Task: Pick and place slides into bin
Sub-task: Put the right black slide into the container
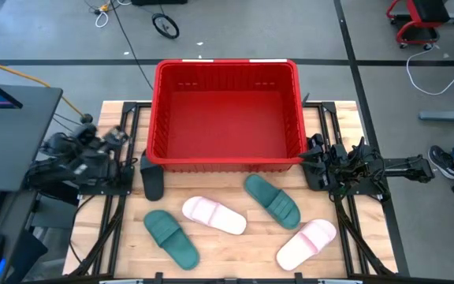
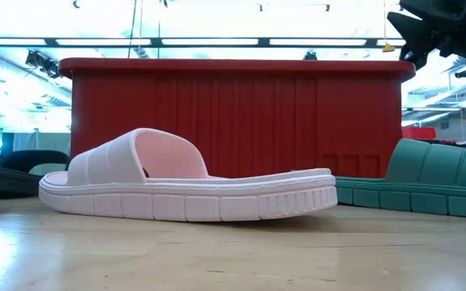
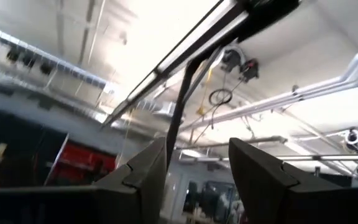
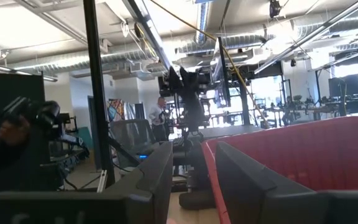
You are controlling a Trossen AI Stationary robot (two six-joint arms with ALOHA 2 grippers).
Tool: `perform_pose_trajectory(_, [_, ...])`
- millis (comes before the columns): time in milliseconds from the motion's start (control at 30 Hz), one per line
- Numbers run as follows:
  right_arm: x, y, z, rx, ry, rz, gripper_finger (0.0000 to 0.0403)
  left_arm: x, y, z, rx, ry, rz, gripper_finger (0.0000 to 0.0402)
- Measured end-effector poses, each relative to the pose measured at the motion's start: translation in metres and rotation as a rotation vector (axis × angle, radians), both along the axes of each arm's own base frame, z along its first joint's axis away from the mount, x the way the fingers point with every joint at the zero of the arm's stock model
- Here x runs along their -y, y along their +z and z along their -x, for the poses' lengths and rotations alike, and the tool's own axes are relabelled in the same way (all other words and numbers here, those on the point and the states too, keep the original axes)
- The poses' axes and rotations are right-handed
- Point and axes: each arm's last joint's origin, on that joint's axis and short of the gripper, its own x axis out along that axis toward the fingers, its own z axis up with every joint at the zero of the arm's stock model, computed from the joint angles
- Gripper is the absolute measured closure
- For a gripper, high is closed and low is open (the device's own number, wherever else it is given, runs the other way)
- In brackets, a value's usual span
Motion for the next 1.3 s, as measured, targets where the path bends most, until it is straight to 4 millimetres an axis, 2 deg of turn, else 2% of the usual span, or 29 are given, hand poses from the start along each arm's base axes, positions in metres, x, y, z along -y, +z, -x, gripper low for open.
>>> perform_pose_trajectory(100, [0.000,0.000,0.000,0.000,0.000,0.000,0.0275,0.001,0.020,0.016,0.095,0.052,-0.046,0.0225])
perform_pose_trajectory(267, [0.000,0.000,0.000,0.000,-0.004,0.011,0.0275,0.003,0.044,0.036,0.169,0.075,-0.065,0.0227])
perform_pose_trajectory(367, [0.000,0.000,0.000,0.003,-0.012,0.030,0.0275,0.003,0.046,0.037,0.147,0.081,-0.068,0.0228])
perform_pose_trajectory(533, [0.000,0.011,0.003,0.055,-0.041,0.096,0.0275,-0.001,0.048,0.030,0.153,0.320,-0.133,0.0228])
perform_pose_trajectory(633, [0.000,0.035,0.012,0.173,-0.030,0.061,0.0275,-0.004,0.048,0.023,0.113,0.387,-0.070,0.0228])
perform_pose_trajectory(733, [-0.001,0.075,0.028,0.306,0.050,-0.018,0.0275,-0.007,0.048,0.016,0.080,0.431,-0.024,0.0228])
perform_pose_trajectory(833, [-0.007,0.112,0.036,0.346,0.194,0.064,0.0275,-0.008,0.048,0.007,0.042,0.424,0.014,0.0228])
perform_pose_trajectory(933, [-0.012,0.150,0.032,0.329,0.329,0.131,0.0275,-0.009,0.047,-0.005,-0.001,0.425,0.012,0.0228])
perform_pose_trajectory(1000, [-0.013,0.174,0.021,0.227,0.383,0.104,0.0275,-0.010,0.048,-0.012,-0.015,0.451,0.004,0.0229])
perform_pose_trajectory(1100, [-0.015,0.190,-0.013,-0.153,0.412,-0.022,0.0275,-0.011,0.049,-0.021,-0.024,0.470,0.001,0.0230])
perform_pose_trajectory(1167, [-0.019,0.189,-0.037,-0.456,0.428,-0.092,0.0275,-0.012,0.049,-0.026,-0.034,0.470,-0.001,0.0230])
perform_pose_trajectory(1300, [-0.036,0.173,-0.071,-1.029,0.534,-0.280,0.0275,-0.012,0.048,-0.034,-0.055,0.468,-0.003,0.0230])
